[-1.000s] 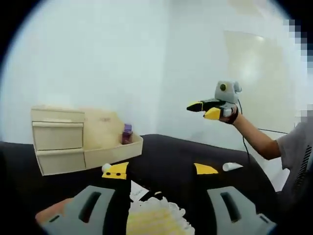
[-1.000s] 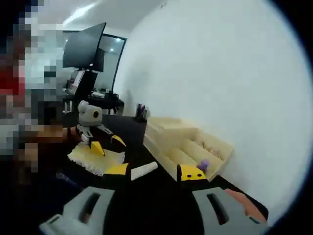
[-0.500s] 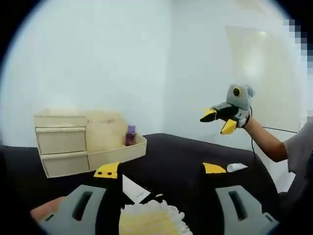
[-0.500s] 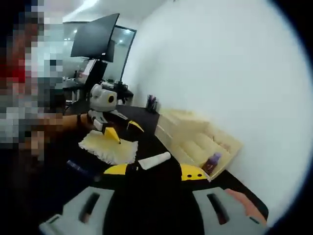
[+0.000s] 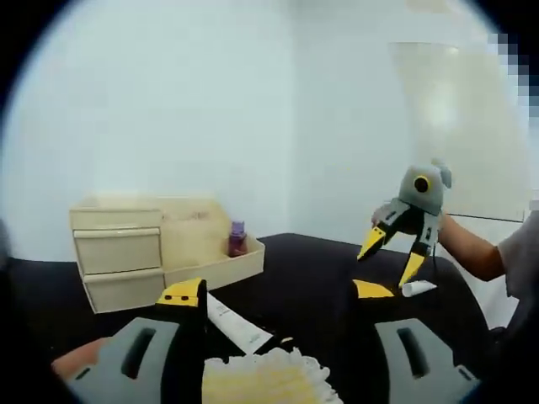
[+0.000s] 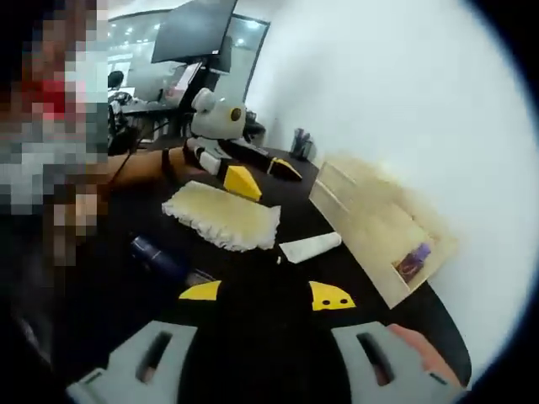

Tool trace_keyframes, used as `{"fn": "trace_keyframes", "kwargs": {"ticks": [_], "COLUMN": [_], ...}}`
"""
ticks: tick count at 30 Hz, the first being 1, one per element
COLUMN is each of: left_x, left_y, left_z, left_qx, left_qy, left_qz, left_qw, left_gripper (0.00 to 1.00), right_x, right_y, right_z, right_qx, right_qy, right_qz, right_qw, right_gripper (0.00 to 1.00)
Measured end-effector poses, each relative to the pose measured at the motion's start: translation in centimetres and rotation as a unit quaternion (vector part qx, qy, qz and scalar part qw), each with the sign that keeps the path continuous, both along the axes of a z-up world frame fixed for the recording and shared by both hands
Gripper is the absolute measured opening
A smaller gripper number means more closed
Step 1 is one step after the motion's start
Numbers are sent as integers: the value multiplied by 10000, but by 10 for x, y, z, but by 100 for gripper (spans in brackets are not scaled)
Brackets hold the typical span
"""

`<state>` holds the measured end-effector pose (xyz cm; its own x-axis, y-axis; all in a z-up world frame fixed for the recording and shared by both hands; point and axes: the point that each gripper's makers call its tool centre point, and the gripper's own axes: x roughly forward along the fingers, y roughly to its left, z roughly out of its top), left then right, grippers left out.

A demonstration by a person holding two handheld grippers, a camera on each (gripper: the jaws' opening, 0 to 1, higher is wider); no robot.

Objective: Open the drawer, pick up the cosmetic bottles from the table one by one, place them into the drawer, release the gripper, close the drawer, and move the gripper away

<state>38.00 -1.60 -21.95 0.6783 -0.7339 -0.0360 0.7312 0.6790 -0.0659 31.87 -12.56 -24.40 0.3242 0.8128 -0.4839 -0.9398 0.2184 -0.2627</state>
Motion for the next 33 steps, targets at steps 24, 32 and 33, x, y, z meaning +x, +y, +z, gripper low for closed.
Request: {"fn": "trace_keyframes", "kwargs": {"ticks": [24,32,33], "left_x": [8,13,14], "left_y": [8,22,24], "left_z": [-9,-5,-5], "left_qx": [162,49,28], "left_qy": [27,-9,-14], "left_qz": [141,356,386], "left_qw": [9998,9994,9993], "left_gripper": [59,58,58], "right_x": [-36,4,12], "right_y": [7,31,37], "right_z": [-36,3,2], "right_qx": [-853,663,788], "right_qy": [-36,406,491], "right_qz": [691,-441,-595], "right_qw": [9939,9960,9939], "right_gripper": [33,31,31]}}
